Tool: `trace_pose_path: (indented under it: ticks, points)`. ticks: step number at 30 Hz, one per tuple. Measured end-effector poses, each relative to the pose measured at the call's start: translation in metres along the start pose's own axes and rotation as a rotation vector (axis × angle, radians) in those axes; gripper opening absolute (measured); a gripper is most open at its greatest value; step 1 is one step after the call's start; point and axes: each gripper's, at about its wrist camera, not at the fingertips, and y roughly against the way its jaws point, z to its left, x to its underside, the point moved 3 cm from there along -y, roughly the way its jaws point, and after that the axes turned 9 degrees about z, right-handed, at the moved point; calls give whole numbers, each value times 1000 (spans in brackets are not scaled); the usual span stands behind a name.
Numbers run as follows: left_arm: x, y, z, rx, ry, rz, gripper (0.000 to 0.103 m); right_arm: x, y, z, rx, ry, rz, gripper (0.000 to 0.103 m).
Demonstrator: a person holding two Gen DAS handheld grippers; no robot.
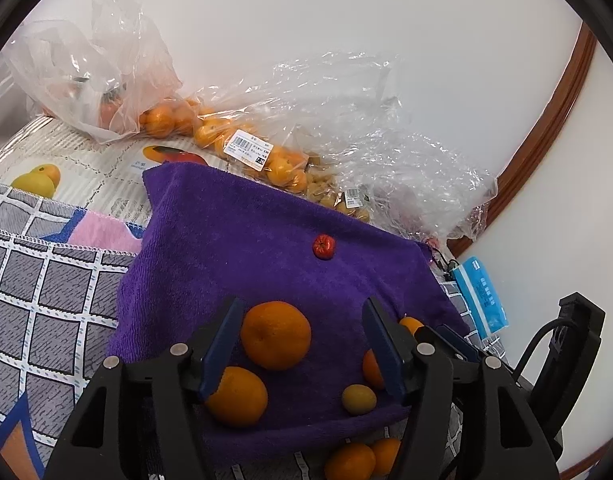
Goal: Organize fruits
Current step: 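Lower both yellow-green fruits onto the towel and open both tools, then withdraw both open tools from the towel toward the loose oranges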
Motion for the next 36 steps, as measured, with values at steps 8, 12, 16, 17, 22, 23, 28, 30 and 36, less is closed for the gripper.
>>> trace_pose_path:
  ticks: [8,12,16,17,22,23,28,30,36]
  points:
    - [-1,4,-1,7,2,-12,63,0,5,2,0,9,-23,42]
    - [0,5,-2,6,0,-17,64,0,6,2,18,6,-28,46]
    - [1,6,-6,-8,-17,-25,64,1,7,2,25,7,-31,46]
    - [1,7,-7,-11,-22,-27,64,1,8,3,27,7,-32,46]
    - [3,11,-12,-13,-40,-38,64,1,11,7,36,17,-43,46]
    - [3,12,-12,-17,-41,-41,64,1,11,7,36,21,-45,46]
    - [2,16,-12,-14,-33,-51,64,1,11,9,30,22,-42,46]
    - [1,20,-13,-13,-29,-60,64,0,13,9,33,19,-49,46]
    - [-3,35,-15,-93,-27,-101,64,0,27,7,52,-16,-68,46]
